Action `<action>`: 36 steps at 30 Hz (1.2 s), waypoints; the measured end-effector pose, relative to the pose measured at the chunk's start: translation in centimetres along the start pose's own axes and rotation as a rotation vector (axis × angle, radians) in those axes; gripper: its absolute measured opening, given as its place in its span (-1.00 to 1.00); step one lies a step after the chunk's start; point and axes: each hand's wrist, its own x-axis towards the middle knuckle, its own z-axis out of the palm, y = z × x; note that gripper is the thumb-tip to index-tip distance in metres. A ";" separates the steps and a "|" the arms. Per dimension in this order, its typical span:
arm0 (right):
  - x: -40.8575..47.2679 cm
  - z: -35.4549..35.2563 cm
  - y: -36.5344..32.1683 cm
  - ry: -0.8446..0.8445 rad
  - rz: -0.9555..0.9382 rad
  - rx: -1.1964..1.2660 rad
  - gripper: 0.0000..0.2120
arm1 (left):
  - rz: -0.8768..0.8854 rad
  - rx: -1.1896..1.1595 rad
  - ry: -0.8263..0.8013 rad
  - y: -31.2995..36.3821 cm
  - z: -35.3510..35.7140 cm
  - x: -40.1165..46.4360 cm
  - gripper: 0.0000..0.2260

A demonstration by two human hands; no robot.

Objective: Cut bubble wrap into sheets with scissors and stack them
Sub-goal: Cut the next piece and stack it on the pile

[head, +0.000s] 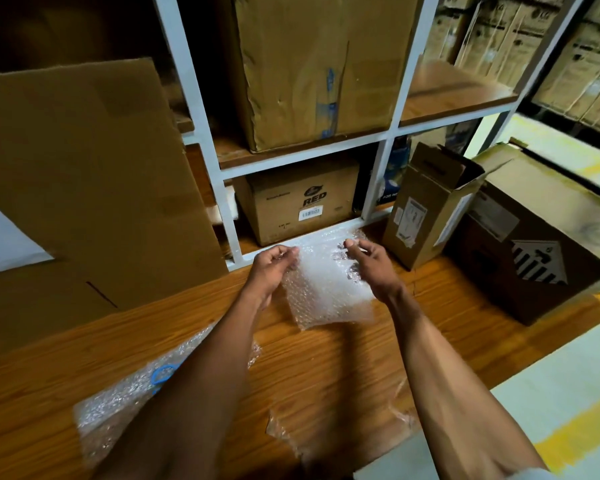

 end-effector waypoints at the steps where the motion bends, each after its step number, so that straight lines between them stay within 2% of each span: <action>1: 0.4 -0.5 0.1 -0.003 0.001 0.006 -0.69 | -0.010 0.007 0.023 0.1 0.4 0.2 -0.81; 3: 1.4 -1.4 0.1 -0.008 0.015 0.031 -0.68 | -0.020 -0.007 0.067 0.6 1.6 0.7 -0.76; 4: 1.9 -1.9 0.1 -0.015 0.024 0.046 -0.67 | -0.039 -0.034 0.070 0.6 2.2 1.0 -0.66; 7: 2.9 -3.1 0.0 -0.041 0.042 0.112 -0.66 | -0.122 -0.059 -0.026 0.1 3.3 1.7 -0.15; 9: 3.8 -4.3 0.2 -0.046 0.047 0.145 -0.67 | -0.164 0.017 -0.038 -0.5 4.2 2.1 -0.05; 10: 4.2 -4.8 0.4 -0.049 0.061 0.156 -0.65 | -0.183 0.023 -0.029 -0.9 4.5 2.3 -0.11; 13: 5.3 -7.0 0.9 -0.126 0.254 0.087 -0.44 | -0.216 -0.035 0.041 -1.0 5.9 2.7 -0.58; 15: 5.8 -8.7 1.4 -0.257 0.396 -0.043 -0.36 | -0.223 -0.082 0.076 -0.9 6.8 3.1 -0.67; 17: 6.4 -9.9 2.5 -0.375 0.424 -0.138 -0.44 | -0.246 -0.076 0.094 -1.6 7.3 4.1 -0.47; 20: 7.7 -10.7 3.7 -0.351 0.387 -0.073 -0.61 | -0.237 0.025 0.134 -2.5 8.0 5.5 -0.39; 22: 8.6 -10.7 3.9 -0.245 0.329 -0.046 -0.77 | -0.222 0.157 0.211 -2.9 8.6 6.4 -0.48; 25: 10.2 -10.5 4.4 -0.106 0.258 -0.140 -0.95 | -0.208 0.269 0.267 -3.0 9.3 7.7 -0.71; 28: 12.0 -10.3 5.3 -0.013 0.220 -0.319 -0.90 | -0.245 0.364 0.271 -3.2 9.7 9.1 -0.76; 31: 12.9 -10.1 5.7 -0.025 0.178 -0.628 -0.82 | -0.242 0.527 0.318 -3.7 10.0 9.6 -0.71; 36: 13.3 -9.4 6.6 0.052 0.113 -0.788 -0.56 | -0.209 0.806 0.389 -5.3 9.8 9.4 -0.60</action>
